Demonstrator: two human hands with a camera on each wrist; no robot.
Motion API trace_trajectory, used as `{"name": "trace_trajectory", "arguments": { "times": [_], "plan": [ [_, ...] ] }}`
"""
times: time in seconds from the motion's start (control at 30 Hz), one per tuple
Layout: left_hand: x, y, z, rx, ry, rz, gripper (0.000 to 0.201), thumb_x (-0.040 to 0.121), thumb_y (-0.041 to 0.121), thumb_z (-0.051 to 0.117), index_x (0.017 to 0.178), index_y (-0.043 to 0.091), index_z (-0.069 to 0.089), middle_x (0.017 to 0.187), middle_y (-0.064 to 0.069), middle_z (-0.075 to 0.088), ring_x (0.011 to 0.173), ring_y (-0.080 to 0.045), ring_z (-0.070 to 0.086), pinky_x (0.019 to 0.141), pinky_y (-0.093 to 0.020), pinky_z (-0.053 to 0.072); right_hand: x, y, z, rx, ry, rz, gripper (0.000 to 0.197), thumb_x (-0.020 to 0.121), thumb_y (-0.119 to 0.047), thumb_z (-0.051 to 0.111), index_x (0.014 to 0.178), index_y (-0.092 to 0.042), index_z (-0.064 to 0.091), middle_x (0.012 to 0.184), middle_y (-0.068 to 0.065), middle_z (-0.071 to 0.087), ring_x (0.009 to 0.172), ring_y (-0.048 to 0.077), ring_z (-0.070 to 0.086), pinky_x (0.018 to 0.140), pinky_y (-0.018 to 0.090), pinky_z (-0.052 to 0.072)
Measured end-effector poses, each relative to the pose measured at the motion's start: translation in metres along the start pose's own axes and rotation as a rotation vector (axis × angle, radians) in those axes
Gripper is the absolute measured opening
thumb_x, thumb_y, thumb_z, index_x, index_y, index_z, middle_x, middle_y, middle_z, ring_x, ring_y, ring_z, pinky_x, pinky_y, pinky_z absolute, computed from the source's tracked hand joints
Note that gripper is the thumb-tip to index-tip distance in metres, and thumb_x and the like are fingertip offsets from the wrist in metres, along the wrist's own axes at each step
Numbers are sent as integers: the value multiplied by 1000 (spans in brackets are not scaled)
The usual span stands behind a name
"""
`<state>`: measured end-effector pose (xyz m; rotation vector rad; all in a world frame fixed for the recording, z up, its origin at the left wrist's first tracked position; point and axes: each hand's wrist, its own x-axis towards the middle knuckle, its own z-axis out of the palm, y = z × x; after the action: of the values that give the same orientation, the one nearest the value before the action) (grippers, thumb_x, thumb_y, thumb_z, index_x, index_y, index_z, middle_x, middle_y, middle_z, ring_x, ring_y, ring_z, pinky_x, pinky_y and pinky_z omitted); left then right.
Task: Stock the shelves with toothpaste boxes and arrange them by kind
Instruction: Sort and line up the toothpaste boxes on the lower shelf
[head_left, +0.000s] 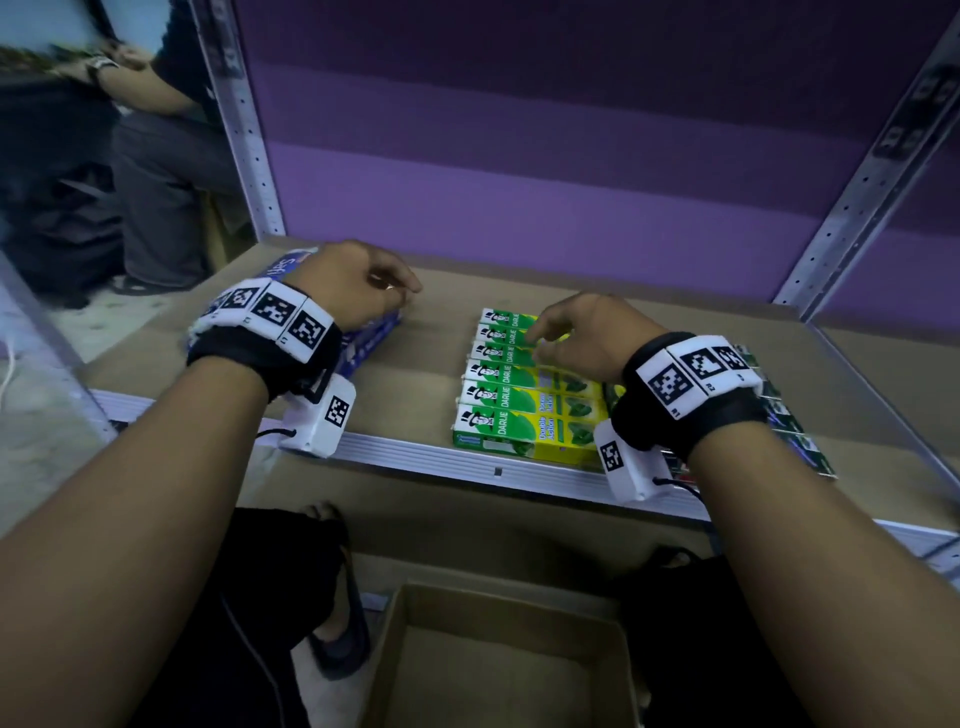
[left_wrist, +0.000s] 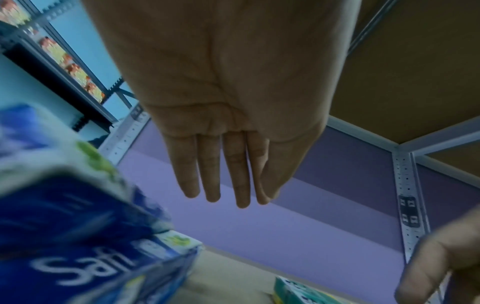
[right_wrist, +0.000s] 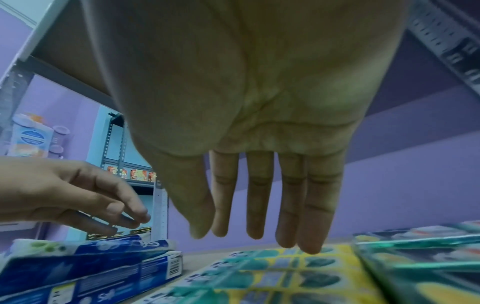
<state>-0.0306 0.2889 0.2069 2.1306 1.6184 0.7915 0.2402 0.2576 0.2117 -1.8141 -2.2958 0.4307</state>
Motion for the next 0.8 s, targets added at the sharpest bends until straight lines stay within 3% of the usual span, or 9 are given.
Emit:
{"name": "trace_trajectory", "arguments": {
  "times": [0.2, 0.4, 0.53, 0.67, 0.73, 0.8],
  "plan": [
    [-27, -33, -34, 121, 154, -15, 15, 90, 22, 68, 103, 20, 76, 96, 10, 68, 89, -4, 59, 80, -15, 39, 28, -45, 13, 1, -11, -52, 18, 90, -31, 67, 106, -30, 72, 111, -3, 69, 102, 16, 64, 96, 26, 48],
    [-47, -69, -61, 147, 250, -105, 17, 90, 22, 66, 105, 22, 74, 112, 4, 70, 104, -13, 62, 90, -20, 42, 58, -96, 19, -53, -60, -91, 23, 91, -31, 64, 114, -31, 69, 118, 0, 66, 106, 20, 62, 98, 28, 48],
    [-53, -92, -73, 99, 321, -263, 17, 90, 27, 66, 105, 25, 73, 105, 5, 71, 99, -16, 64, 91, -28, 49, 80, -128, 24, -76, -94, -123, 29, 92, -35, 64, 120, -30, 66, 129, 1, 59, 114, 24, 58, 99, 33, 48],
    [-60, -112, -82, 105, 393, -372, 17, 88, 27, 67, 104, 23, 73, 100, 3, 73, 97, -15, 64, 82, -21, 43, 104, -154, 36, 29, -158, -96, 35, 94, -38, 61, 127, -28, 59, 121, 4, 60, 104, 27, 62, 90, 40, 54],
    [-62, -118, -85, 91, 364, -426, 15, 88, 28, 66, 101, 23, 73, 96, 2, 72, 95, -18, 65, 81, -22, 44, 116, -164, 45, 56, -183, -88, 42, 96, -43, 57, 134, -27, 53, 119, 5, 60, 95, 24, 59, 78, 33, 52],
    [-63, -123, -84, 64, 335, -466, 9, 88, 28, 66, 94, 25, 71, 93, -1, 71, 93, -23, 66, 80, -25, 48, 126, -172, 54, 88, -193, -86, 49, 96, -45, 55, 140, -25, 46, 128, 9, 60, 82, 22, 55, 64, 26, 44]
  ]
}}
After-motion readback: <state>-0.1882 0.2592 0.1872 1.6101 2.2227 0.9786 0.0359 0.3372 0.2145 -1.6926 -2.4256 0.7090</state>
